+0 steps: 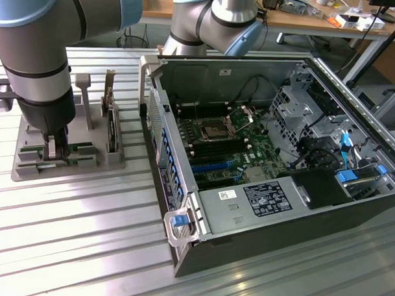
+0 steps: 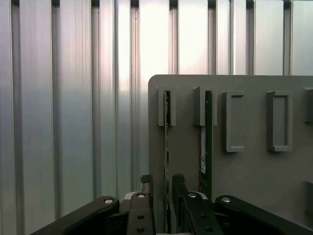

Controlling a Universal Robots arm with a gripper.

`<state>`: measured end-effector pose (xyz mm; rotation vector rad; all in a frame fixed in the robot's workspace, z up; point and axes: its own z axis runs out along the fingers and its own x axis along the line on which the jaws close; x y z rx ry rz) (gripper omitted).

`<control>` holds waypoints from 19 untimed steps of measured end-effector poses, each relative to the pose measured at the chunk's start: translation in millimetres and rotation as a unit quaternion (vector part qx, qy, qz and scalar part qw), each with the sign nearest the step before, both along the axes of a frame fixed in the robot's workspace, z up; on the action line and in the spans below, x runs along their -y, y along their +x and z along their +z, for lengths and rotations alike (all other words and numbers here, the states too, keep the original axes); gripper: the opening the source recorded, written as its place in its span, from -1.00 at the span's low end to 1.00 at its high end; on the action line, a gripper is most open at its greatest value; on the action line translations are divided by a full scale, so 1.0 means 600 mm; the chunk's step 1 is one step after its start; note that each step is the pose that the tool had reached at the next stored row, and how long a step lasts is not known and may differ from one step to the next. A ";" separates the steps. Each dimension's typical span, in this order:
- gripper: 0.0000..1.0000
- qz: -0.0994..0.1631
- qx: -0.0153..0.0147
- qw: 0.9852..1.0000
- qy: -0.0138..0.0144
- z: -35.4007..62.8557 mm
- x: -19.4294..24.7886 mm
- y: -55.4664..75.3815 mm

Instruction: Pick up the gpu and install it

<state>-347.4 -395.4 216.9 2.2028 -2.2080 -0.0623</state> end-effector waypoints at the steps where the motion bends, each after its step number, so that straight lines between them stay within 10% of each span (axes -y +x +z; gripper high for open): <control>1: -0.40 0.000 0.000 1.000 0.000 -0.002 0.0000 0.000; 19: -0.76 0.000 0.000 1.000 0.000 -0.009 0.0000 -0.001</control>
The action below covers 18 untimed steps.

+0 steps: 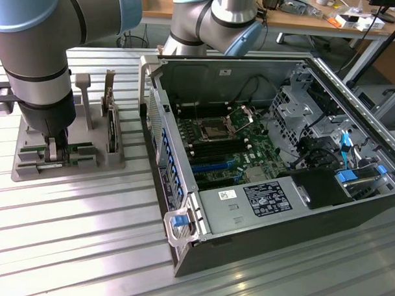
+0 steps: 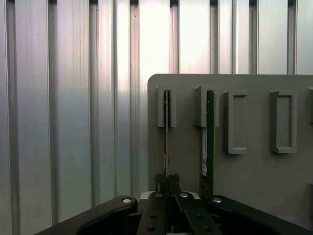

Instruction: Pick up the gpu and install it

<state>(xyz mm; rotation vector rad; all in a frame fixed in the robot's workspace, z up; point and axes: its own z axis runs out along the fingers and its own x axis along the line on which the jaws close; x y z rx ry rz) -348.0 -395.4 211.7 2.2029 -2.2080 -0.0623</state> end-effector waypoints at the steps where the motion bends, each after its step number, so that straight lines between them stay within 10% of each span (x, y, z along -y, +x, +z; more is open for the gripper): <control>1: -0.76 0.000 0.000 1.000 0.000 0.000 0.0000 0.000; 18: -0.76 0.000 0.000 1.000 0.000 0.018 -0.0001 0.000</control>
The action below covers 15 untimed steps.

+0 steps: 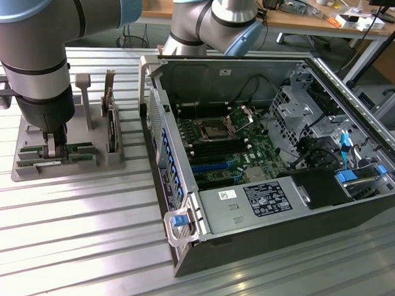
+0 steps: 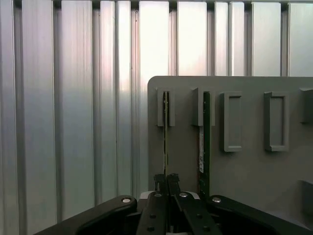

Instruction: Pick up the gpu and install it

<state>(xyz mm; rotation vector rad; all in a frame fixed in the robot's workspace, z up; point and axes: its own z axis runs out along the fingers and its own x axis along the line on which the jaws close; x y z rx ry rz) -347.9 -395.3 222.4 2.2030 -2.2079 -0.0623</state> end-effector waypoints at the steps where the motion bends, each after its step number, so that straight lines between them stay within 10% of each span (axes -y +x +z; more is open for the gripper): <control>1: -0.76 0.000 0.000 1.000 0.000 0.001 -0.0001 0.000; 15: -0.76 0.000 0.000 1.000 0.000 0.022 -0.0002 0.000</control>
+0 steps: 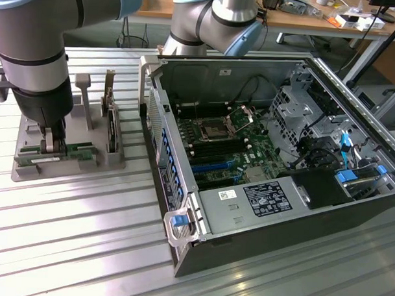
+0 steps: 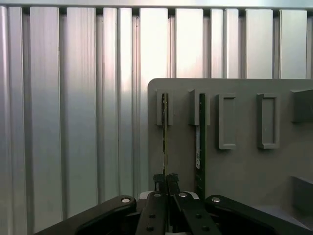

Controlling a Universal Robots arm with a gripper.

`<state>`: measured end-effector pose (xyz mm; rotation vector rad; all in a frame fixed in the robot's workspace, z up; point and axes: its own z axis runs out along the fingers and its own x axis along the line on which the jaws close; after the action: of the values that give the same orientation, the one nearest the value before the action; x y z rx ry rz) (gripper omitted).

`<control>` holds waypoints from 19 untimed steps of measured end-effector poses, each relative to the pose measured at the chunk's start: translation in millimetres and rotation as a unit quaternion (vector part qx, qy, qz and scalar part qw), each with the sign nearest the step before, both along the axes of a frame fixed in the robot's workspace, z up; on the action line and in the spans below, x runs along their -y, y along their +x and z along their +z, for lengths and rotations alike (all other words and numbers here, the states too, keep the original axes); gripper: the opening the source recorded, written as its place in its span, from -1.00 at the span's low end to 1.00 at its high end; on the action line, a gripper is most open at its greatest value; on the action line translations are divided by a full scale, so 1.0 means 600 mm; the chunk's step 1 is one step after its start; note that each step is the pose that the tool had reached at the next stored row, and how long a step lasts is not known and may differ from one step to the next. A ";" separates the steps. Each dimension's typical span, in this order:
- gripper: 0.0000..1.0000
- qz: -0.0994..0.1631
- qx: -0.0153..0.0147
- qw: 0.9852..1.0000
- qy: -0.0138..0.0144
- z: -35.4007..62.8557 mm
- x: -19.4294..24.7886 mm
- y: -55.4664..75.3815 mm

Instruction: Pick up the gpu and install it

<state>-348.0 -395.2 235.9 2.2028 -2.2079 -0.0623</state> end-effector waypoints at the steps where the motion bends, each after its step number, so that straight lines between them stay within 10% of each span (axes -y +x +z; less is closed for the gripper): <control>1: -0.76 0.000 0.000 1.000 0.000 0.001 0.0000 0.000; 19: -0.76 0.000 0.000 1.000 0.000 0.026 0.0000 0.000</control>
<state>-348.0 -395.1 251.7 2.2029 -2.2080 -0.0623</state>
